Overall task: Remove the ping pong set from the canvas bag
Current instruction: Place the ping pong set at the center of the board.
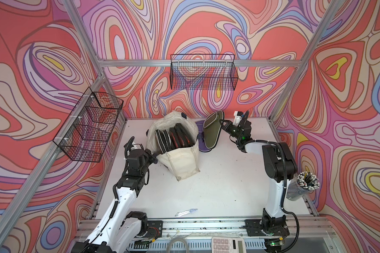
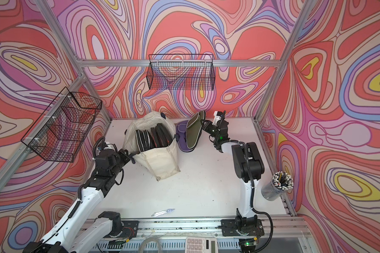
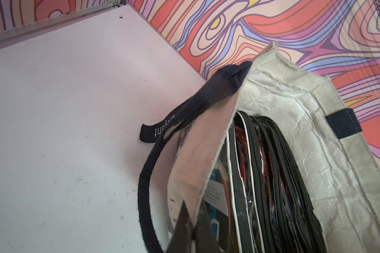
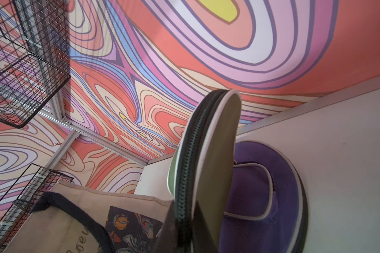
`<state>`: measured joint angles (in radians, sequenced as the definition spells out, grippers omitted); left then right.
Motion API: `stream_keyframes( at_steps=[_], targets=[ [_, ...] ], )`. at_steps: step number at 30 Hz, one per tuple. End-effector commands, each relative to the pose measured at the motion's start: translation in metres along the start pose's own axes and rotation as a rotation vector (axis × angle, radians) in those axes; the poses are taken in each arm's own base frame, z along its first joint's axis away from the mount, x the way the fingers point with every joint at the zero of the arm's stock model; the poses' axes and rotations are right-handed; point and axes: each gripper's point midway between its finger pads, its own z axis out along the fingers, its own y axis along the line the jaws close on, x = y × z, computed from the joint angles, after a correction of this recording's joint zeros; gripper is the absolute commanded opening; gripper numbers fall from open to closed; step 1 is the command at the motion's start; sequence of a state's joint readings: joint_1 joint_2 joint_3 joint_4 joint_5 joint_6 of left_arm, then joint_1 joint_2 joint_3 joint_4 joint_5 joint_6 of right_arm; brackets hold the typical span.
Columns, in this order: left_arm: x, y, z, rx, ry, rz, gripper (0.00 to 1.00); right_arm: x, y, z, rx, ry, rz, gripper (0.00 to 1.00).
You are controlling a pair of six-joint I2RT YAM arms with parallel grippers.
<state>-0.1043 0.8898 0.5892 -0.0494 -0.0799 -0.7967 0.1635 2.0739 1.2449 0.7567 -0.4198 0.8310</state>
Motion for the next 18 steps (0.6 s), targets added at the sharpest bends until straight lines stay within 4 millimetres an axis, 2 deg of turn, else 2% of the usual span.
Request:
stream_keyframes(
  at_steps=[1, 18],
  targets=[
    [-0.019, -0.001, -0.003, -0.007, -0.074, -0.003, 0.0, -0.005, -0.006, 0.0, -0.024, -0.038, -0.013, 0.0],
    [-0.02, -0.001, -0.004, -0.01, -0.08, 0.006, 0.0, 0.011, -0.063, -0.005, 0.092, -0.027, 0.02, 0.0]
  ],
)
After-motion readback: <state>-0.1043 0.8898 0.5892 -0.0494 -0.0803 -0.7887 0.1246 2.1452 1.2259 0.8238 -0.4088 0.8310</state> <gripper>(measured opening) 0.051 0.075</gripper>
